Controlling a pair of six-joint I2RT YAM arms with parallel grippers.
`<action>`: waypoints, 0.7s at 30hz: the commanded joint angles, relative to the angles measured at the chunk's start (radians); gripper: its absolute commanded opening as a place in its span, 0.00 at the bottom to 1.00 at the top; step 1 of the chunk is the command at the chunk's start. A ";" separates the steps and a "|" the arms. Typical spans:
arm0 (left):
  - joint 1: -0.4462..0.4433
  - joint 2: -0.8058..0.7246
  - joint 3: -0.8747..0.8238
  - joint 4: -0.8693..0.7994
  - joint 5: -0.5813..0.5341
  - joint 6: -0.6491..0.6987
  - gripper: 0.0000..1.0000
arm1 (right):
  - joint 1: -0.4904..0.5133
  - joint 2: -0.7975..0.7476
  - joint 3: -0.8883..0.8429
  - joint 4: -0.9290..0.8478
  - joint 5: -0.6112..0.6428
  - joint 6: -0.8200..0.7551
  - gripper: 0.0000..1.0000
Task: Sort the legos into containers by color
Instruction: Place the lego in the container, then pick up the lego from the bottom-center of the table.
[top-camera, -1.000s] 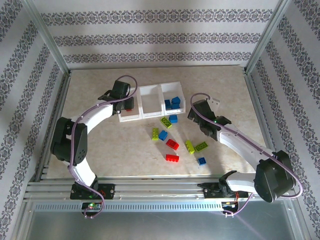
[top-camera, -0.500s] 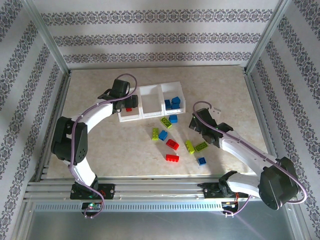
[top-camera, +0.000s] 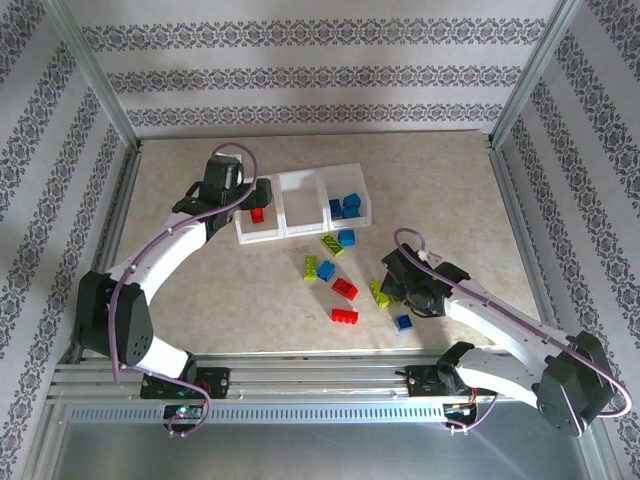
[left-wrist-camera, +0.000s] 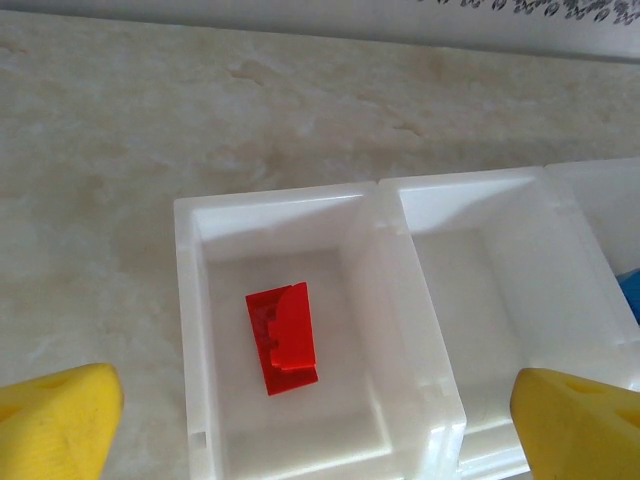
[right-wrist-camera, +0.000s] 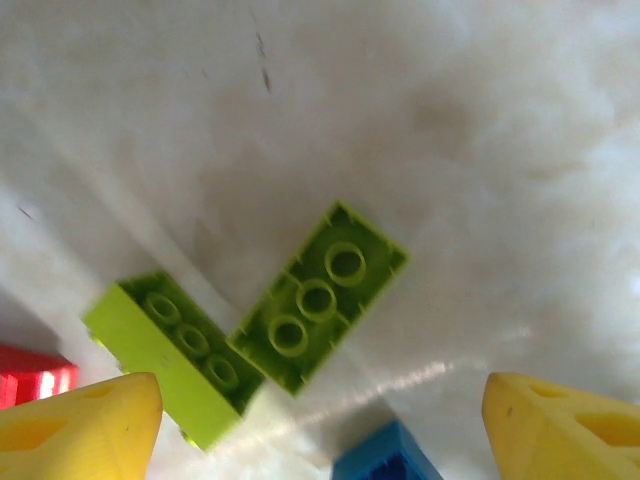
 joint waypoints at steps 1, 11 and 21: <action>0.012 -0.044 -0.033 0.070 -0.014 -0.022 1.00 | 0.016 0.017 -0.045 -0.056 -0.096 0.069 0.83; 0.021 -0.059 -0.052 0.081 -0.017 -0.041 1.00 | 0.018 0.122 -0.055 0.055 -0.193 -0.018 0.83; 0.036 -0.063 -0.065 0.089 -0.015 -0.060 1.00 | 0.028 0.212 -0.027 0.073 -0.281 -0.098 0.71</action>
